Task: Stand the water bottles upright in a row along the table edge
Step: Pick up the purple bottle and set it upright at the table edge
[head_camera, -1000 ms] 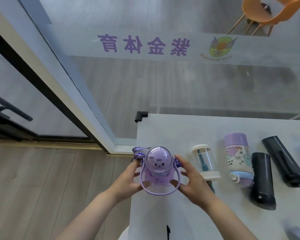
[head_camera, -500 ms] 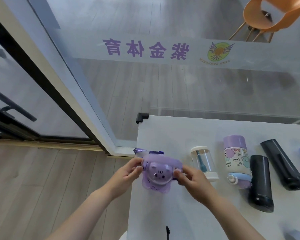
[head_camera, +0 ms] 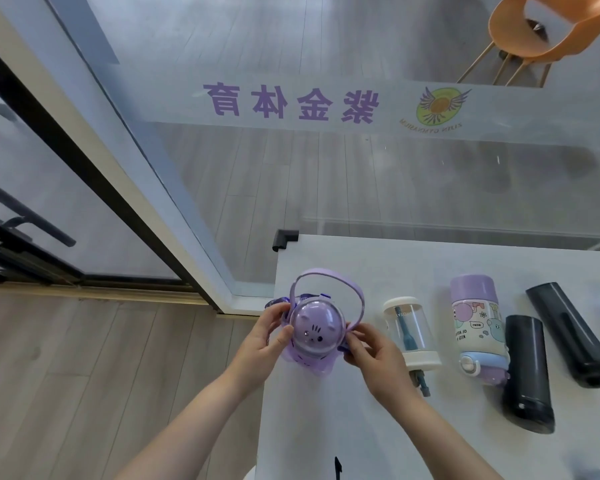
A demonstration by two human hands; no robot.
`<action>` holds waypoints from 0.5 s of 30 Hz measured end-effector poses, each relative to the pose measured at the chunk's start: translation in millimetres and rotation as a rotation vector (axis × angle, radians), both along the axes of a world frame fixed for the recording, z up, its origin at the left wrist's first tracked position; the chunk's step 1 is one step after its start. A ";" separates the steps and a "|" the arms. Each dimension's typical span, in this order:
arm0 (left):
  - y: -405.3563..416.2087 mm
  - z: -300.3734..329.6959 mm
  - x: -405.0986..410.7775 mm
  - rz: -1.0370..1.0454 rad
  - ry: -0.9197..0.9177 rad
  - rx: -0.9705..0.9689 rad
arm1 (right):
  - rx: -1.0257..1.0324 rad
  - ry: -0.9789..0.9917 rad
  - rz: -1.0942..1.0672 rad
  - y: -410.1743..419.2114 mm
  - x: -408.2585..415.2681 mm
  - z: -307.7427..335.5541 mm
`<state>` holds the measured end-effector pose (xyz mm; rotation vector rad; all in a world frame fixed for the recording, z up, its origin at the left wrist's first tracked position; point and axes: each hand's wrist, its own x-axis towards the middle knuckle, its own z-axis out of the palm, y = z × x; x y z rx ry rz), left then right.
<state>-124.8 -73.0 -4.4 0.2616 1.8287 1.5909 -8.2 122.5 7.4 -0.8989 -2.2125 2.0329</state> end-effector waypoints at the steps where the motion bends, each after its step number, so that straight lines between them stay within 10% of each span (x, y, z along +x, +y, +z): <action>1: 3.1 1.8 -4.0 -0.007 0.015 -0.009 | 0.020 0.005 -0.001 1.4 -6.3 0.3; 15: 66.1 14.7 -82.8 0.155 0.038 0.009 | 0.256 0.026 0.014 50.5 -116.9 2.4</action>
